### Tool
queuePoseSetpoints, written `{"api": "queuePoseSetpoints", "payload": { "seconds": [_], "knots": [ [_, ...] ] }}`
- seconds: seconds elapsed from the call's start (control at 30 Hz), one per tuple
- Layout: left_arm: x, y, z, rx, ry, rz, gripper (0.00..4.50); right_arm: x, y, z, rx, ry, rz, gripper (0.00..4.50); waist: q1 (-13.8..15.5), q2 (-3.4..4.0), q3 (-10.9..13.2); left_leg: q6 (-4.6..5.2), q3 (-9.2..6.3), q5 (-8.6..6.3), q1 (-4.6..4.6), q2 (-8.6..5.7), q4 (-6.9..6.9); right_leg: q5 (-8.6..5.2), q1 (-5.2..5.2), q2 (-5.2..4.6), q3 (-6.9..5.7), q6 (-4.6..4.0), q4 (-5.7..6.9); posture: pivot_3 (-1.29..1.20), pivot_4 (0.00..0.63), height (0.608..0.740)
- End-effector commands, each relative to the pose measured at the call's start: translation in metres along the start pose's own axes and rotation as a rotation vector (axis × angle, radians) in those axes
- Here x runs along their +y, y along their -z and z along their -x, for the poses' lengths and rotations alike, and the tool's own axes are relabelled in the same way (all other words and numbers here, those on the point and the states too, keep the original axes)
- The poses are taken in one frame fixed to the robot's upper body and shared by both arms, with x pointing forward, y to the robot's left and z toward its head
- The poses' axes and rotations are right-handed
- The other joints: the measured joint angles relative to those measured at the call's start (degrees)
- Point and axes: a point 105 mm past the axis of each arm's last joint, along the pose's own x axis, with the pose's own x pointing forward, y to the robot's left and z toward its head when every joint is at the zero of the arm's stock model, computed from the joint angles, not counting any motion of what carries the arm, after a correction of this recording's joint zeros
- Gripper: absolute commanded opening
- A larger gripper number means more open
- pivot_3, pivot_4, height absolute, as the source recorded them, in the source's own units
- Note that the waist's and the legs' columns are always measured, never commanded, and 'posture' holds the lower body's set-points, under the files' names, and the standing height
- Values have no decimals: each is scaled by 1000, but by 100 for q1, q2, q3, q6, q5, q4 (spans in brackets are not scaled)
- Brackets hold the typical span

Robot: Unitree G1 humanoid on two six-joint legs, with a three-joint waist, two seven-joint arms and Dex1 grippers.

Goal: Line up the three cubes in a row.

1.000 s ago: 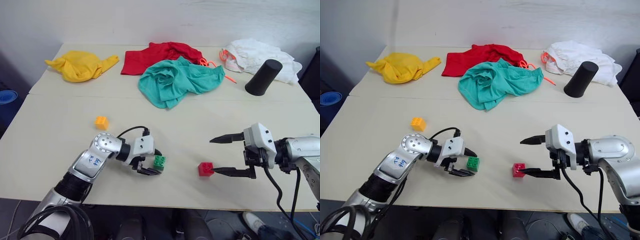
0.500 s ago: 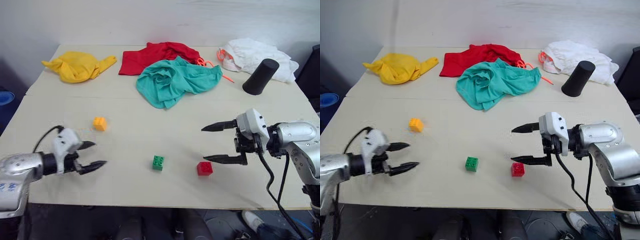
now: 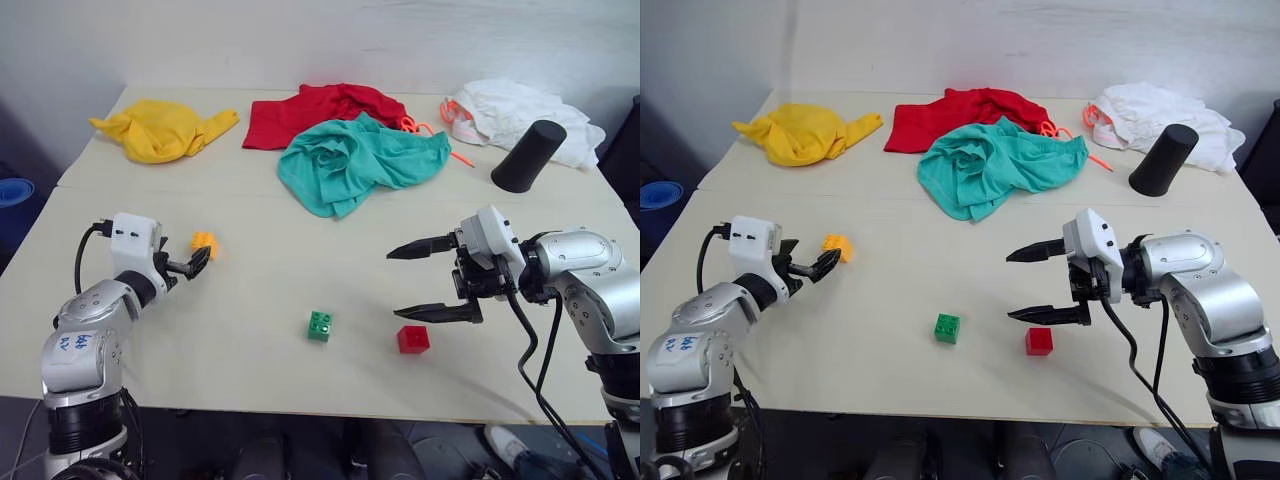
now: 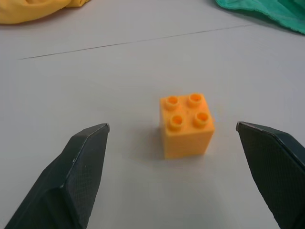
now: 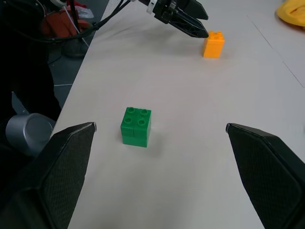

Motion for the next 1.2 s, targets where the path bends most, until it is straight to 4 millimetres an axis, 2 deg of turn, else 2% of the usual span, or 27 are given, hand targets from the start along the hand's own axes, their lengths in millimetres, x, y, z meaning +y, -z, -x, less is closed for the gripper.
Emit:
{"api": "queuePoseSetpoints", "payload": {
  "seconds": [0.03, 0.23, 0.27, 0.33, 0.47, 0.6, 0.8, 0.87, 0.93, 1.07, 1.2],
  "knots": [
    [3, -5, -11, -5, -17, -4, 4484, 3, -11, -1, -33, -2, 42, 4500, -11, 0, 0, -2, 0, 1, 1, 1, 0, 0, 0, 1, 0, 0, -1, 0, 150, 740],
    [-3, -2, -37, 24, 32, -34, 4484, 4, -12, -6, -45, 8, 54, 4500, 8, -2, 0, -2, 0, 3, 1, -2, 1, 0, 1, -1, -1, 0, 0, 0, 150, 740],
    [-3, 0, -40, 38, 34, -38, 4310, 5, -12, -6, -44, 7, 57, 4500, 9, -2, 0, -2, 0, 3, 1, -3, 1, 0, 1, -1, -2, 0, 0, 0, 150, 740],
    [-1, 4, -43, 57, 33, -32, 3865, 6, -12, -7, -44, 5, 55, 4500, 9, -2, 0, 0, 0, 2, -1, -3, 1, 0, 1, -1, -3, 0, 1, 0, 150, 740],
    [-9, 9, -45, 80, 77, -36, 2639, 7, -13, -8, -53, 11, 52, 4500, -2, -3, 0, -1, 0, 2, -3, 0, 1, 0, 0, 1, -4, 0, 2, 0, 150, 740],
    [-12, 6, -45, 74, 90, -49, 1511, 10, -11, -9, -54, 19, 50, 4500, 4, -3, 0, -1, -1, 2, 0, -2, 4, 0, 1, -1, -3, 0, 0, 0, 150, 740],
    [-4, 2, -35, 70, 159, -101, 1540, 6, -10, -5, -38, 61, 60, 4500, -10, -3, 0, -2, 0, 2, -1, -1, 4, 0, 0, 1, -3, 0, 0, 0, 150, 740],
    [-15, -1, -27, 63, 291, -118, 1540, 5, -9, -3, -29, 67, 63, 4500, -12, -3, 0, -4, 0, 3, -1, 0, 3, 0, -2, 2, -3, 0, 1, 0, 150, 740],
    [-32, -1, -10, 50, 507, -213, 1540, 7, -8, 0, -18, 64, 60, 4500, -10, -3, 0, -4, 0, 3, -1, 0, 3, 0, -2, 1, -3, -1, 0, 0, 150, 740],
    [-47, 14, 20, 95, 841, -390, 1540, 13, 0, 4, 17, 36, 44, 4500, -11, -2, 0, -5, 1, 1, -3, -1, 1, -2, -4, -1, -3, -4, -7, 0, 150, 740],
    [-52, 21, 30, 155, 997, -475, 1540, 15, 5, 6, 35, 30, 31, 4500, 6, -2, 0, -3, -1, 1, -2, -2, 2, -3, -2, -2, -4, -5, -5, 0, 150, 740]
  ]
}}
